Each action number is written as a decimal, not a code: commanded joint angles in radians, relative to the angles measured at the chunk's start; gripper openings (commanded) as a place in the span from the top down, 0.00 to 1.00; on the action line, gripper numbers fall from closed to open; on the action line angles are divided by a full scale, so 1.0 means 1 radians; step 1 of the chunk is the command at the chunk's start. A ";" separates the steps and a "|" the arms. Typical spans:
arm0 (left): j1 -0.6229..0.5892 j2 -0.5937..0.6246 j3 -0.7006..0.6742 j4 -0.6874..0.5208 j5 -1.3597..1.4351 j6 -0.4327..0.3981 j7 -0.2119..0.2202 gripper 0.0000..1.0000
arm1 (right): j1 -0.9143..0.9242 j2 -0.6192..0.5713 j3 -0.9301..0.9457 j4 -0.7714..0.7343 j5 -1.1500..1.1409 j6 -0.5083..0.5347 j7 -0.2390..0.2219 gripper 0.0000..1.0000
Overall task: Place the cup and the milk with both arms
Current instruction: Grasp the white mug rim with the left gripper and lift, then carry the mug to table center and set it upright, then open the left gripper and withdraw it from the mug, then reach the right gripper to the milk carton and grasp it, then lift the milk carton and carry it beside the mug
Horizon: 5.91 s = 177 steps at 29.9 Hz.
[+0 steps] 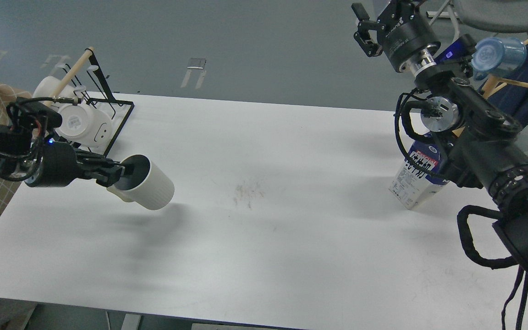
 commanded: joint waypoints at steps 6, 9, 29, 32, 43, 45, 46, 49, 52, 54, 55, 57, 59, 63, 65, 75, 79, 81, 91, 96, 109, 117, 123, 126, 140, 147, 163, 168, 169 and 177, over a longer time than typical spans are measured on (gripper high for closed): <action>-0.130 -0.220 0.002 0.000 0.111 -0.040 0.000 1.00 | 0.060 0.000 -0.003 -0.009 -0.001 0.000 0.000 0.00; -0.167 -0.305 0.004 0.033 0.111 -0.040 0.000 1.00 | 0.060 0.000 -0.003 -0.009 -0.001 0.000 0.000 0.00; -0.319 -0.683 0.221 0.386 0.155 -0.040 0.007 1.00 | 0.048 0.000 -0.005 -0.007 -0.001 0.000 0.000 0.00; -0.341 -0.715 0.272 0.419 0.154 -0.040 0.007 1.00 | 0.046 0.000 -0.005 -0.007 0.001 0.000 0.000 0.00; -0.342 -0.754 0.339 0.471 0.154 -0.040 0.018 1.00 | 0.042 0.000 -0.005 -0.007 0.001 0.000 0.000 0.00; -0.342 -0.755 0.343 0.475 0.152 -0.040 0.021 1.00 | 0.039 0.000 -0.005 -0.007 0.001 0.000 0.000 0.00; -0.341 -0.757 0.344 0.475 0.152 -0.040 0.024 1.00 | 0.037 0.000 -0.005 -0.007 0.001 0.000 0.000 0.00; -0.336 -0.761 0.344 0.481 0.149 -0.040 0.030 0.89 | 0.034 0.000 -0.005 -0.006 0.001 0.000 0.000 0.00; -0.333 -0.761 0.344 0.482 0.148 -0.040 0.030 0.68 | 0.034 0.000 -0.005 -0.006 0.001 0.000 0.000 0.00; -0.333 -0.761 0.344 0.482 0.145 -0.040 0.030 0.45 | 0.034 0.000 -0.005 -0.006 0.001 0.000 0.000 0.00; -0.333 -0.761 0.343 0.482 0.143 -0.040 0.030 0.37 | 0.034 0.000 -0.005 -0.006 0.001 0.000 0.000 0.00; -0.337 -0.761 0.341 0.480 0.142 -0.040 0.028 0.20 | 0.034 0.000 -0.005 -0.006 0.001 0.000 0.000 0.00; -0.342 -0.761 0.340 0.480 0.133 -0.040 0.027 0.14 | 0.034 0.000 -0.005 -0.006 0.001 0.000 0.000 0.00; -0.402 -0.752 0.336 0.465 0.051 -0.040 0.024 0.09 | 0.032 0.000 -0.005 -0.003 0.001 0.000 0.000 0.00; -0.439 -0.747 0.336 0.463 0.021 -0.040 0.019 0.09 | 0.034 0.000 -0.005 0.000 0.001 0.000 0.000 0.00; -0.592 -0.617 0.258 0.465 -0.421 -0.040 0.000 0.08 | 0.055 -0.190 -0.161 0.199 -0.024 -0.012 0.000 0.00; -0.591 -0.562 0.221 0.472 -0.728 -0.040 0.000 0.07 | 0.052 -0.391 -0.297 0.393 -0.050 -0.082 0.000 0.00; -0.581 -0.542 0.212 0.472 -0.875 -0.040 0.000 0.07 | 0.046 -0.486 -0.337 0.480 -0.111 -0.114 0.000 0.00; -0.494 -0.474 0.171 0.466 -1.372 -0.004 0.000 0.01 | -0.196 -0.997 -0.362 0.982 -0.655 -0.390 0.000 0.00; -0.469 -0.470 0.169 0.465 -1.374 -0.010 0.000 0.01 | -0.421 -1.152 -0.364 1.109 -0.900 -0.700 0.000 0.00; -0.462 -0.479 0.157 0.462 -1.375 -0.012 0.000 0.01 | -0.733 -1.080 -0.365 1.025 -1.208 -0.977 0.000 0.00; -0.460 -0.484 0.157 0.460 -1.374 -0.012 0.000 0.01 | -0.741 -0.928 -0.359 0.895 -1.255 -0.977 0.000 0.00; -0.460 -0.484 0.157 0.443 -1.374 -0.007 0.000 0.01 | -0.741 -0.864 -0.359 0.866 -1.255 -0.977 0.000 0.02; -0.460 -0.484 0.157 0.443 -1.374 -0.007 0.000 0.01 | -0.739 -0.841 -0.359 0.855 -1.255 -0.977 0.000 0.05; -0.459 -0.482 0.157 0.439 -1.374 -0.007 0.000 0.01 | -0.727 -0.796 -0.365 0.793 -1.257 -0.977 0.000 0.73; -0.456 -0.477 0.157 0.432 -1.374 -0.007 0.000 0.01 | -0.729 -0.755 -0.367 0.796 -1.255 -0.977 0.000 1.00; -0.454 -0.470 0.157 0.417 -1.371 -0.007 0.000 0.01 | -0.609 -0.720 -0.365 0.899 -1.289 -0.977 0.000 1.00; -0.454 -0.470 0.159 0.417 -1.371 -0.007 0.000 0.01 | -0.584 -0.637 -0.370 0.884 -1.393 -0.977 0.000 1.00; -0.454 -0.470 0.159 0.417 -1.371 -0.007 0.000 0.01 | -0.584 -0.628 -0.370 0.882 -1.401 -0.977 0.000 1.00; -0.453 -0.471 0.159 0.417 -1.366 -0.007 0.000 0.01 | -0.543 -0.542 -0.422 0.836 -1.446 -0.977 0.000 1.00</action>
